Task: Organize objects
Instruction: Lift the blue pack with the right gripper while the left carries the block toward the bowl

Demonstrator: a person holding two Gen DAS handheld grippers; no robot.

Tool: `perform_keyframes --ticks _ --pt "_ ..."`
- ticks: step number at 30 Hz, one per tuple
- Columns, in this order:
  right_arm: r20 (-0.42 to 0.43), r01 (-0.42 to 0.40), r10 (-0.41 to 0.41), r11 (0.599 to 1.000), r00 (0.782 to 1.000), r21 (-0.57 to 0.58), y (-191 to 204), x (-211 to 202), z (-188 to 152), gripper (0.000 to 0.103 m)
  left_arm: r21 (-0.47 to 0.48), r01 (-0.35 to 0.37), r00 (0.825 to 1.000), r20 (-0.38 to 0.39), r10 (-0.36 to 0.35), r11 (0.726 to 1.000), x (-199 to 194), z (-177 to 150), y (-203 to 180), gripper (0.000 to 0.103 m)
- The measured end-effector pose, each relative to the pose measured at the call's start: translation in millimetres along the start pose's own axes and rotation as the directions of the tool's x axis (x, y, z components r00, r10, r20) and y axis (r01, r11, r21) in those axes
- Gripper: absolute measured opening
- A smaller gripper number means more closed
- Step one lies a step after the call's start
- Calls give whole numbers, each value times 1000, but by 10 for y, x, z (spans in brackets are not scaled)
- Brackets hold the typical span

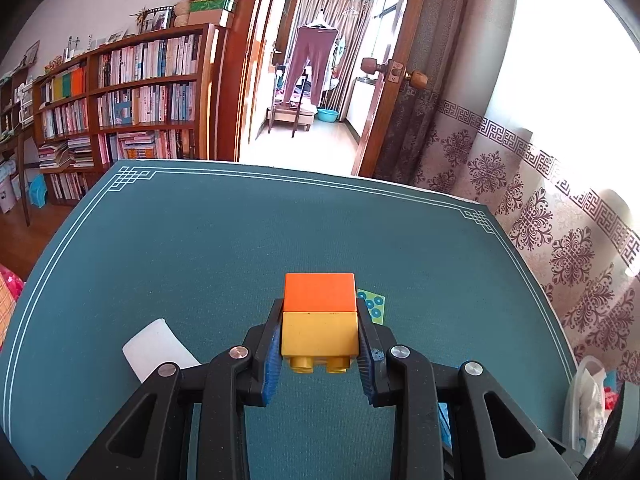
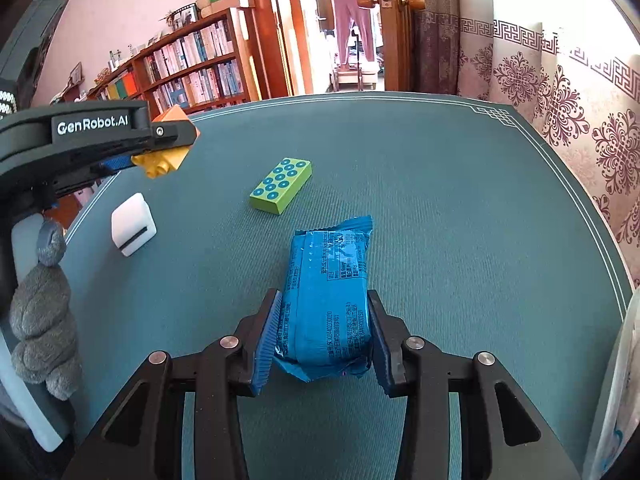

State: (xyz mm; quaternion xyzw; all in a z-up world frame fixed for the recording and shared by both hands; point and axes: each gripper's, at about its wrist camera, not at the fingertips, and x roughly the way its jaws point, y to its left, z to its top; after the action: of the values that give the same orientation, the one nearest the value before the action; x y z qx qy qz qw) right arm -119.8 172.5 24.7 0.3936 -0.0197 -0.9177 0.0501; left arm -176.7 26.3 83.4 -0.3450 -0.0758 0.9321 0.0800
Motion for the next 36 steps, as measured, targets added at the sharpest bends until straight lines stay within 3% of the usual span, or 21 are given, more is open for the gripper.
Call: perform_keyframes --ticks 5,7,9,15,17,19,25,36 --pt "-25 17 -17 1000 1000 -4 5 76 -36 46 9 9 1000 8 -9 1000 -34 -10 -32 33" --pt "-27 31 -32 999 999 -15 2 122 -19 57 11 13 1000 12 -14 1000 -45 -8 -33 33" --pt "-22 44 -45 999 999 -28 22 150 -14 59 13 17 1000 14 -17 1000 -55 -5 -29 33" --pt "-18 73 -75 995 997 -61 111 207 20 57 16 23 1000 16 -24 1000 -73 -6 -44 33" --pt "-15 77 -78 995 997 -69 122 209 26 46 20 26 1000 17 -26 999 -82 -10 -62 33" --pt "-15 74 -75 995 997 -71 125 201 20 43 26 30 999 17 -30 999 -96 -21 -69 33" --pt "-13 50 -51 998 999 -48 92 68 -44 42 56 46 999 24 -47 997 -146 -55 -187 33" --pt "67 55 -58 998 996 38 -237 -623 -226 42 121 83 995 42 -89 989 -294 -115 -411 33"
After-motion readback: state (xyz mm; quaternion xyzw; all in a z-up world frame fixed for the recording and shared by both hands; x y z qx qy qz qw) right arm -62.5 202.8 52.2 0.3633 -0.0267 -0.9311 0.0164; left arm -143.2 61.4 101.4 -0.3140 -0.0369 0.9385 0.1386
